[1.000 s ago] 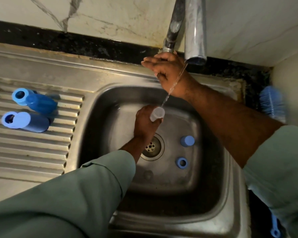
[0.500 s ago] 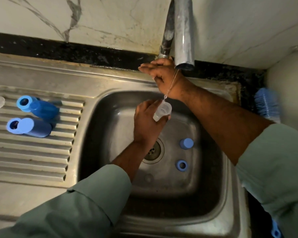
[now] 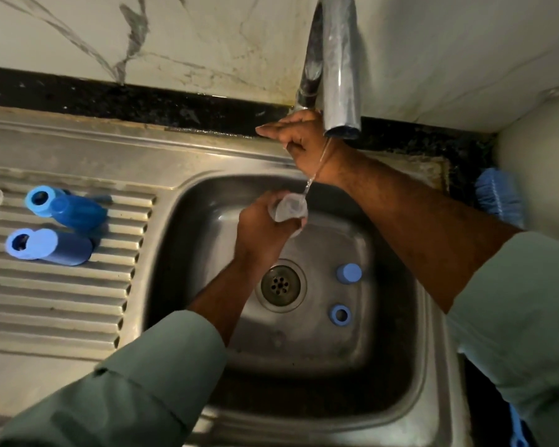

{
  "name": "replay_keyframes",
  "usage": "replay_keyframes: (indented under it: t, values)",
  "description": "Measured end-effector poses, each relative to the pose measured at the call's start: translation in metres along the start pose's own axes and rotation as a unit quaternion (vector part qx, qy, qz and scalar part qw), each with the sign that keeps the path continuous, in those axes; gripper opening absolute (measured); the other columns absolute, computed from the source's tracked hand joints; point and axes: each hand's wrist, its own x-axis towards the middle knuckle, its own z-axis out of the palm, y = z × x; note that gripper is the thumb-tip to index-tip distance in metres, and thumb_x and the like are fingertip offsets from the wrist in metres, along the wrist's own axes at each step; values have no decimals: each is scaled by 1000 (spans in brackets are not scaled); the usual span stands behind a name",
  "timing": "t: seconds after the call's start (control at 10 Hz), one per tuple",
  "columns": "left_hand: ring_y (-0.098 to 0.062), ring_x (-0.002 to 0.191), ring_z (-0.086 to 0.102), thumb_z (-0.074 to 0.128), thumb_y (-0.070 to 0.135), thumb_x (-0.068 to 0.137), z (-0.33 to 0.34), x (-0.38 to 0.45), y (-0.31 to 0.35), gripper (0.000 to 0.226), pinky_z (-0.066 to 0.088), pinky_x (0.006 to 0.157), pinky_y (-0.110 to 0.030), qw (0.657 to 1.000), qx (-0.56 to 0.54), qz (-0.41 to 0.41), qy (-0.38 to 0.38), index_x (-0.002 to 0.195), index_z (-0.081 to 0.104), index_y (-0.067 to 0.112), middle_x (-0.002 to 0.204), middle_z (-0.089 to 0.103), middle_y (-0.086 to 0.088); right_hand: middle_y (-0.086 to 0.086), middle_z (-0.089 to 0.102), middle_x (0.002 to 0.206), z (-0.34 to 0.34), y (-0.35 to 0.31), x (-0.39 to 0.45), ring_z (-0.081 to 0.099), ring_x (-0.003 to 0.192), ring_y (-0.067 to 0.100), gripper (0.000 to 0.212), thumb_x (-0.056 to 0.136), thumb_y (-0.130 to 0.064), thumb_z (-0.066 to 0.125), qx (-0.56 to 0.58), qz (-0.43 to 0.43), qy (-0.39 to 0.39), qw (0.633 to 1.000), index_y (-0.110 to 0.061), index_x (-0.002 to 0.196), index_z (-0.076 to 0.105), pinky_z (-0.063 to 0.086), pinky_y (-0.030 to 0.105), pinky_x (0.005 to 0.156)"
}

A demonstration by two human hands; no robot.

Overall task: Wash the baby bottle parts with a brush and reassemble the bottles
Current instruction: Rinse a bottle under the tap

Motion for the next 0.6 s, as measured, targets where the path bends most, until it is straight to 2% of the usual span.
replay_keyframes:
  t: [0.1,0.2,0.3,0.4,0.5,0.6]
  values:
    - [3,91,60,85,30,73,3,-8,0,45,43,71,-2,999,1,-21,-24,114,67,30,96,62,19,18,61,124,-16,13,-17,61,113,24,91,74,-31,81,17,-9,-71,997,12,138,33,54,26,87]
    - [2,96,59,86,31,72,10,-9,-6,49,38,74,0,999,16,-5,-51,117,67,31,103,63,18,28,43,140,-11,2,-25,51,115,-1,109,70,-60,73,-64,-83,-57,993,13,140,32,39,11,96]
    - [-2,101,59,85,31,73,8,-7,-6,48,46,85,-16,993,53,1,-105,117,67,30,109,63,13,15,49,139,-12,-35,-54,46,119,10,63,90,-46,41,-256,-136,-98,952,-10,142,43,31,29,108]
    - [-5,98,63,86,29,72,0,-2,-8,44,54,85,-25,998,7,-18,-68,112,67,31,107,67,10,6,57,130,-12,-45,-62,50,117,18,61,90,-22,58,-304,-188,-98,929,-9,146,36,32,33,108]
    - [2,90,64,87,20,71,-4,4,-2,45,51,84,-17,998,-25,4,-62,112,68,23,101,69,9,-5,64,110,-11,-46,-67,48,106,-10,49,89,-4,60,-215,-188,-55,957,6,135,47,29,9,100]
    - [14,83,59,86,17,72,-5,5,11,42,43,72,-3,997,-42,26,-61,110,68,22,101,65,7,-8,61,103,-17,-62,-77,54,97,-9,41,90,-3,58,-17,-113,-66,991,6,130,52,41,9,91]
